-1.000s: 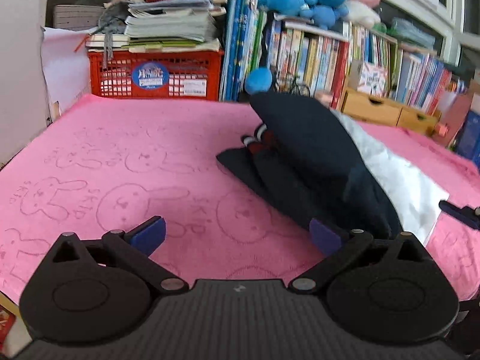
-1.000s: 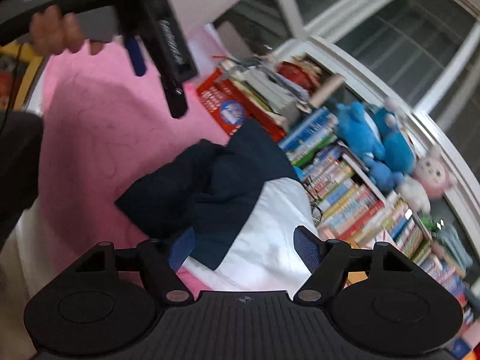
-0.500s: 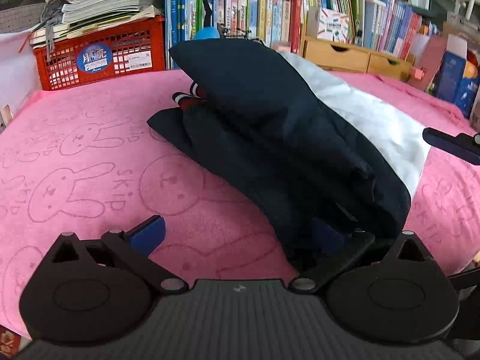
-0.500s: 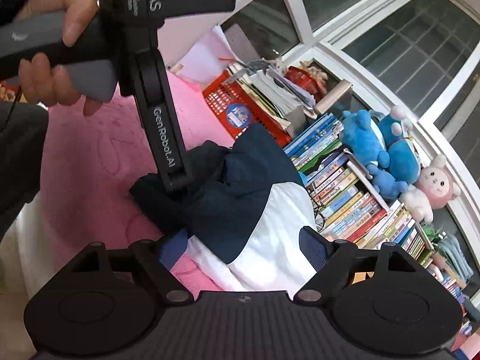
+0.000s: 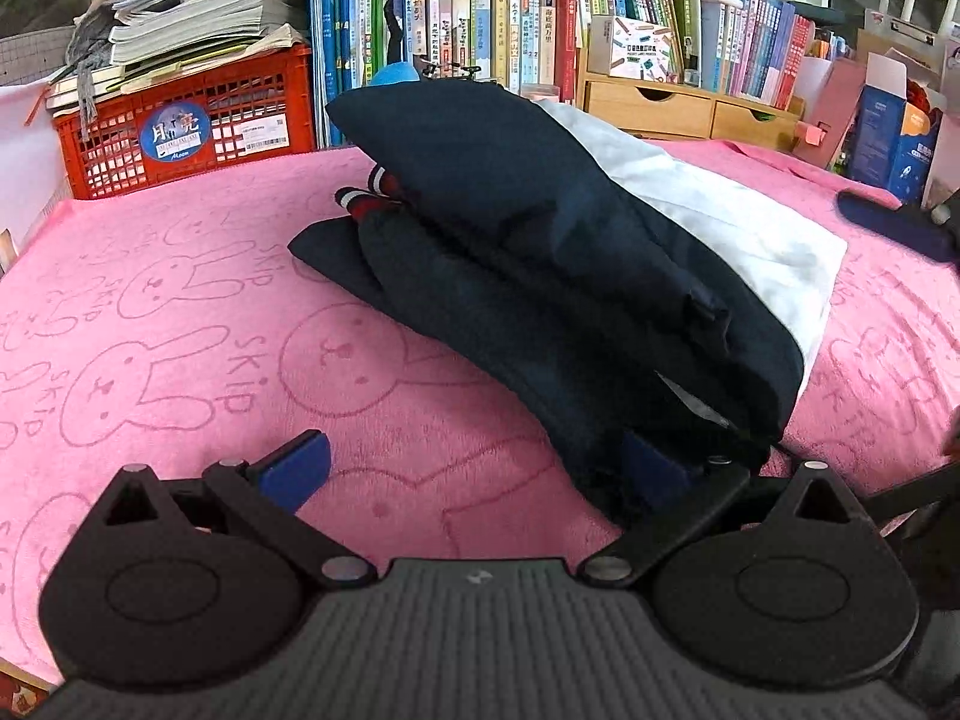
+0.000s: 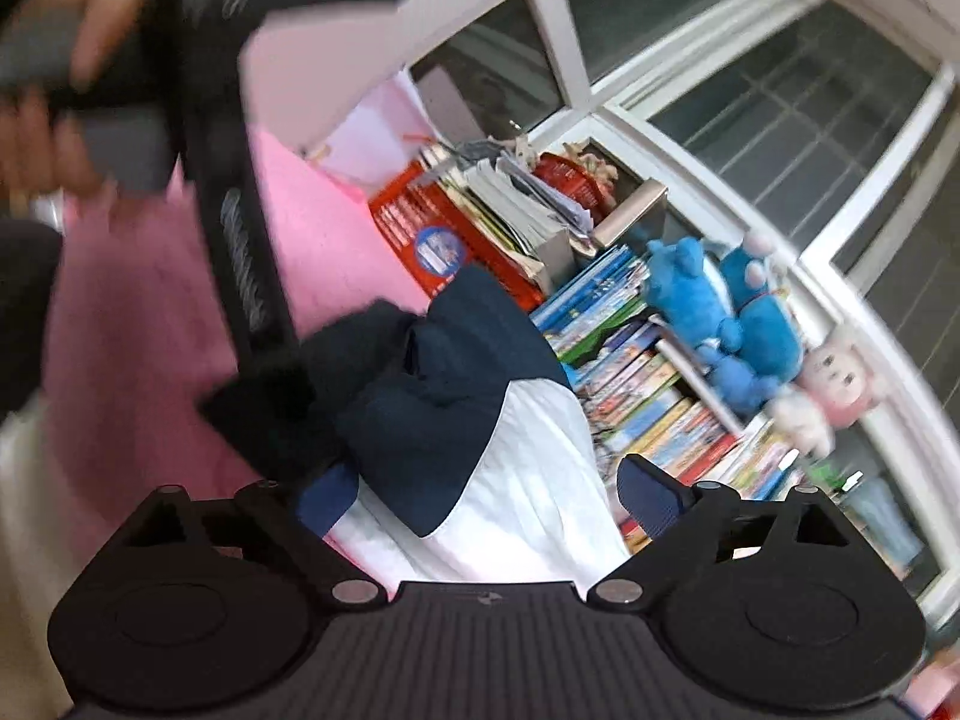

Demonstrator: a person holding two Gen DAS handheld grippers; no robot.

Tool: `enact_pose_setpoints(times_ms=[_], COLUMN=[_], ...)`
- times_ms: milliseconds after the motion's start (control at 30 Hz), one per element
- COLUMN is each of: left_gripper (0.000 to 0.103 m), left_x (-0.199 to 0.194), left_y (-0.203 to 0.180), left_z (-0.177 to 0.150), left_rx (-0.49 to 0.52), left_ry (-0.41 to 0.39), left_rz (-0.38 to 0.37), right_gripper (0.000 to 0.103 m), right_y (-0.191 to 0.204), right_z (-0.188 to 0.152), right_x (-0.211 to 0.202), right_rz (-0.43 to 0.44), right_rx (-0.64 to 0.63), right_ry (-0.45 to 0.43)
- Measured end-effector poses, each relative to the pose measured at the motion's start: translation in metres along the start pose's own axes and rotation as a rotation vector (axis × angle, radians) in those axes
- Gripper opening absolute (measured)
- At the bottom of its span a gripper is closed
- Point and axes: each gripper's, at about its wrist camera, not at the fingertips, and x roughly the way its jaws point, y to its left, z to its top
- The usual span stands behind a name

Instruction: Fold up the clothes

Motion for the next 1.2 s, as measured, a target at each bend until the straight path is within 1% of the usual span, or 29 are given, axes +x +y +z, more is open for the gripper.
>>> enact_pose_setpoints(times_ms=[100, 133, 167, 200, 267, 300, 333, 367, 400, 433, 467, 500, 567, 667, 733, 800, 833, 867, 933, 967, 1033, 1100, 1133, 1200], left_gripper=[0.103, 0.103, 0.103, 0.103, 0.103, 0.103, 0.103, 0.103, 0.103, 0.103, 0.103, 0.103, 0.103, 0.103, 0.103, 0.103, 0.103, 0.103, 0.103, 0.103, 0.103, 0.103, 0.103, 0.103], left_x=[-0.001, -0.001, -0.001, -0.001, -0.002, -0.002, -0.002, -0.002, -0.002, -0.002, -0.003, -0.003, -0.005, -0.007, -0.01, -0.019, -0.026, -0.037, -0.052, -0.057, -0.058, -0.046, -0.038, -0.017], left_y=[0.001, 0.001, 0.001, 0.002, 0.003, 0.003, 0.003, 0.003, 0.004, 0.004, 0.005, 0.006, 0.011, 0.022, 0.03, 0.043, 0.052, 0.06, 0.065, 0.062, 0.048, 0.029, 0.021, 0.01], left_z=[0.0, -0.001, -0.001, -0.001, -0.002, -0.002, -0.002, -0.002, -0.003, -0.003, -0.003, -0.003, -0.003, -0.003, -0.002, 0.002, 0.005, 0.009, 0.017, 0.021, 0.03, 0.036, 0.037, 0.036], left_rx=[0.003, 0.005, 0.006, 0.007, 0.009, 0.009, 0.01, 0.009, 0.009, 0.009, 0.007, 0.004, -0.013, -0.052, -0.083, -0.134, -0.171, -0.212, -0.244, -0.237, -0.196, -0.148, -0.13, -0.098], left_ry=[-0.001, -0.002, -0.003, -0.003, -0.005, -0.006, -0.006, -0.007, -0.008, -0.009, -0.01, -0.01, -0.009, -0.007, -0.017, -0.045, -0.066, -0.097, -0.158, -0.189, -0.22, -0.204, -0.182, -0.118], left_rz=[-0.004, -0.004, -0.005, -0.006, -0.008, -0.008, -0.008, -0.009, -0.009, -0.01, -0.012, -0.014, -0.016, -0.008, 0.042, 0.1, 0.113, 0.105, 0.049, 0.008, -0.056, -0.083, -0.081, -0.047], right_gripper=[0.094, 0.09, 0.082, 0.08, 0.079, 0.078, 0.078, 0.07, 0.052, 0.041, 0.02, 0.014, 0.011, 0.009, 0.009, 0.009, 0.009, 0.009, 0.009, 0.009, 0.009, 0.01, 0.01, 0.01], right_y=[-0.003, -0.01, -0.018, -0.026, -0.044, -0.049, -0.048, -0.044, -0.042, -0.04, -0.04, -0.041, -0.044, -0.043, -0.037, -0.028, -0.024, -0.019, -0.01, -0.005, 0.004, 0.008, 0.006, -0.001], right_z=[0.001, 0.001, 0.002, 0.003, 0.001, -0.001, -0.004, -0.004, -0.004, -0.003, -0.002, 0.0, 0.006, 0.022, 0.03, 0.034, 0.034, 0.033, 0.032, 0.031, 0.03, 0.03, 0.028, 0.022], right_x=[0.007, 0.011, 0.015, 0.019, 0.028, 0.033, 0.038, 0.043, 0.047, 0.051, 0.053, 0.054, 0.051, 0.04, 0.033, 0.029, 0.029, 0.029, 0.03, 0.03, 0.03, 0.03, 0.029, 0.027], right_rz=[0.02, 0.012, -0.003, -0.017, -0.004, -0.005, -0.015, -0.008, 0.014, 0.036, 0.057, 0.077, 0.105, 0.13, 0.159, 0.183, 0.187, 0.191, 0.199, 0.203, 0.21, 0.215, 0.212, 0.2], right_rx=[0.045, 0.087, 0.139, 0.191, 0.309, 0.338, 0.327, 0.301, 0.282, 0.263, 0.266, 0.283, 0.3, 0.295, 0.258, 0.22, 0.206, 0.193, 0.167, 0.154, 0.127, 0.117, 0.121, 0.138], right_ry=[-0.02, -0.015, -0.007, 0.002, 0.024, 0.036, 0.049, 0.065, 0.081, 0.097, 0.103, 0.104, 0.085, 0.032, 0.017, 0.012, 0.017, 0.022, 0.032, 0.037, 0.047, 0.047, 0.051, 0.064])
